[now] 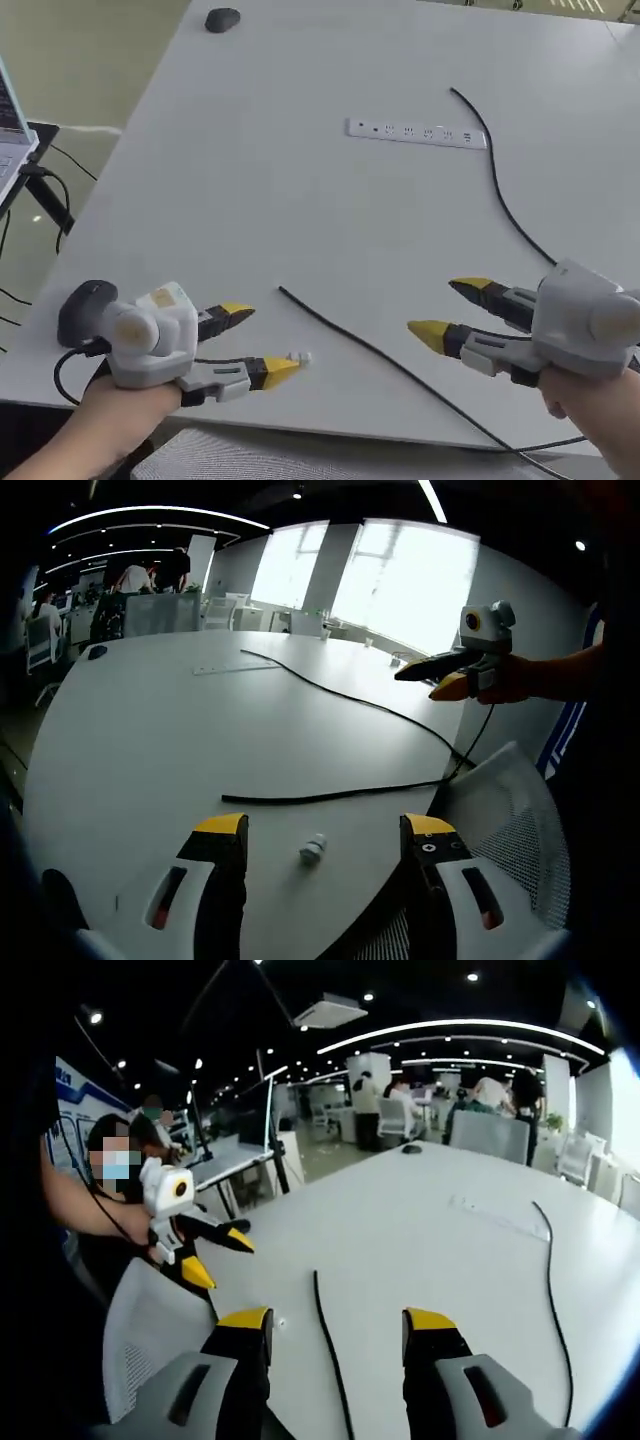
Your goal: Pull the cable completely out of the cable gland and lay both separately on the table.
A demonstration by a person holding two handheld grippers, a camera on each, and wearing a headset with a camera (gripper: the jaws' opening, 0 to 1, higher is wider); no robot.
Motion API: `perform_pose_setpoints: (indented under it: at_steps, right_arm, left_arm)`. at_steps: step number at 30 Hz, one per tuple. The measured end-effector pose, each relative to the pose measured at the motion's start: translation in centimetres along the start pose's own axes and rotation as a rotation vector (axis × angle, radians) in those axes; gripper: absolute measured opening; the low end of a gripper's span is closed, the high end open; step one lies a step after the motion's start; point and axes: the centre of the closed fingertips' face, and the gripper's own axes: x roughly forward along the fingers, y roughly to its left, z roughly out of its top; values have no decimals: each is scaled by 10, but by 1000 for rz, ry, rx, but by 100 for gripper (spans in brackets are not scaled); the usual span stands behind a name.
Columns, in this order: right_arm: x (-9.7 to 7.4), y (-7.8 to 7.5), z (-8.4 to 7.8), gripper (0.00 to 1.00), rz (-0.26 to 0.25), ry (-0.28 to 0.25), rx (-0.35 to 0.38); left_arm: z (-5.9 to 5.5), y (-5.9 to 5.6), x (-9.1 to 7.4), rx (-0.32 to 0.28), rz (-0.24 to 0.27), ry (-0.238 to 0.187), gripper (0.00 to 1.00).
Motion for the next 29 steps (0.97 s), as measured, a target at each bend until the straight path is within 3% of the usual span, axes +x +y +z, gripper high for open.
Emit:
perform_pose_setpoints:
  at_steps: [12, 15, 20, 23, 29]
  right_arm:
    - [-36, 0, -18, 59, -50, -36, 45]
    - [-38, 3, -26, 62, -57, -24, 27]
    - [-39, 9, -45, 67, -51, 25, 1]
    - [-41, 8, -53, 68, -48, 44, 24]
    - [-44, 6, -51, 74, -46, 29, 52]
  left_arm:
    - [10, -2, -24, -14, 52, -40, 73]
    - [14, -1, -31, -12, 71, -55, 77]
    - [12, 4, -37, 1, 105, -43, 83]
    - [13, 5, -41, 7, 122, -47, 87]
    - [16, 7, -44, 21, 129, -45, 88]
